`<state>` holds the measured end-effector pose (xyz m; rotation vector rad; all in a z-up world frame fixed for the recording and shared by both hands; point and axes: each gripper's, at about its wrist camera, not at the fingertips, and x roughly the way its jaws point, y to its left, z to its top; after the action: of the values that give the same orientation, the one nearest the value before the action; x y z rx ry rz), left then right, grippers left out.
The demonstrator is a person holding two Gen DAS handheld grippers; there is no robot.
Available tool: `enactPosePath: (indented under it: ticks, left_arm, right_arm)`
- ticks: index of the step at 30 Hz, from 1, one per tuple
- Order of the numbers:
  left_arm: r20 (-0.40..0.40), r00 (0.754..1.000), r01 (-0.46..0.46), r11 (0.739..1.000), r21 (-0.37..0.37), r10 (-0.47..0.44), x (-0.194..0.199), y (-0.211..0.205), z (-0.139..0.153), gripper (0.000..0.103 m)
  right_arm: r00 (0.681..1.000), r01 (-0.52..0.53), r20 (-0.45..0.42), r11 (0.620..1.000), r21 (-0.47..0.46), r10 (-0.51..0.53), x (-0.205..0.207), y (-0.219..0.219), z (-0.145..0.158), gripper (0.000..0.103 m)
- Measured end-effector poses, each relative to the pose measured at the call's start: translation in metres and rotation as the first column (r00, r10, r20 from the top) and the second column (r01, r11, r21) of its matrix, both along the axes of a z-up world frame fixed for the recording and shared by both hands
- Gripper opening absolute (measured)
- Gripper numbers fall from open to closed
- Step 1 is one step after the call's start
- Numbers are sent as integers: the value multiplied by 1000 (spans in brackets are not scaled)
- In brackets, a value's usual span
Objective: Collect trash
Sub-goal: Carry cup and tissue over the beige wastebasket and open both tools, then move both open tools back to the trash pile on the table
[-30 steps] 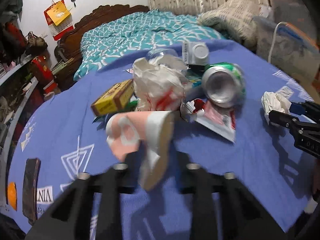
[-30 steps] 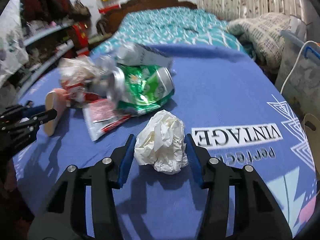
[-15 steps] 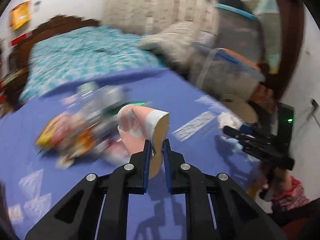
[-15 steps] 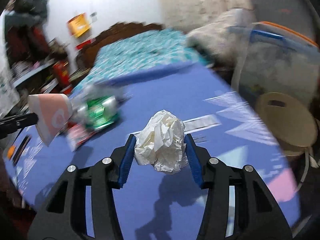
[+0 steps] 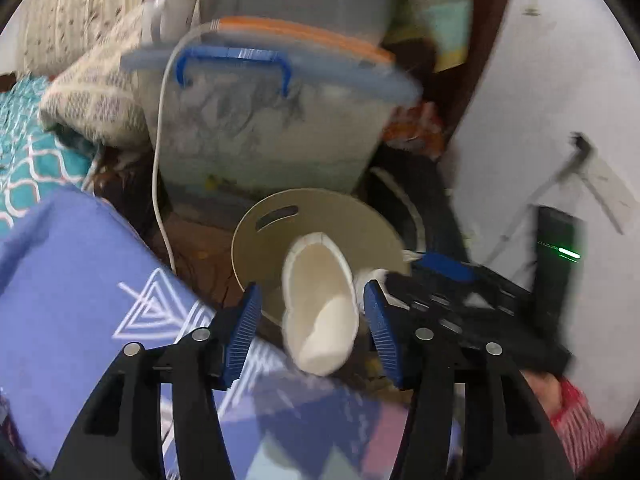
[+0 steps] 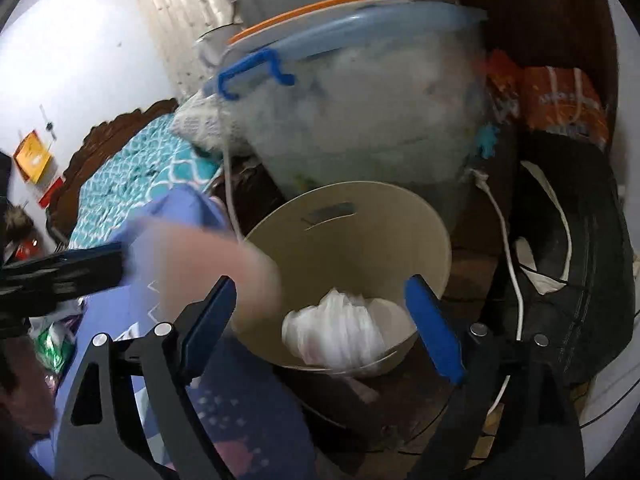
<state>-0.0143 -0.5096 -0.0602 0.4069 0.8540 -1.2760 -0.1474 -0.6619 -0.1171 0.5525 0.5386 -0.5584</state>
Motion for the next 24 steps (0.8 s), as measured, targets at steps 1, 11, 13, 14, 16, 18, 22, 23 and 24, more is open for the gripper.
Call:
enactPosePath:
  ticks: [1, 11, 13, 14, 16, 18, 22, 23, 24]
  left_arm:
    - [1, 1000, -28, 999, 27, 28, 3, -9, -5, 51]
    - [-16, 982, -187, 981, -43, 187, 15, 154, 9, 51]
    - [4, 970, -242, 970, -32, 242, 16, 213, 4, 51]
    - [8, 964, -264, 964, -29, 265, 17, 233, 5, 51]
    - [27, 935, -354, 935, -15, 354, 25, 293, 1, 50]
    - [23, 898, -439, 898, -6, 439, 32, 343, -2, 49]
    - [-31, 800, -599, 801, -1, 599, 54, 434, -6, 49]
    - [-46, 776, -630, 776, -8, 629, 59, 453, -6, 47]
    - [-64, 763, -645, 764, -16, 643, 61, 463, -5, 44]
  right_arm:
    - [1000, 14, 1, 1000, 2, -14, -2, -3, 1, 86]
    - [973, -157, 176, 987, 29, 149, 13, 64, 33, 58]
    - [955, -256, 163, 966, 26, 248, 41, 97, 37, 58]
    - [942, -303, 159, 952, 28, 295, 55, 113, 38, 58]
    - [896, -428, 152, 903, 42, 418, 91, 158, 40, 58]
    - [847, -523, 120, 852, 24, 517, 125, 206, 40, 60]
    - [711, -702, 3, 710, -52, 703, 196, 315, 34, 93]
    - [680, -732, -17, 677, -73, 733, 213, 334, 33, 93]
    - [664, -747, -33, 661, -73, 747, 228, 346, 31, 93]
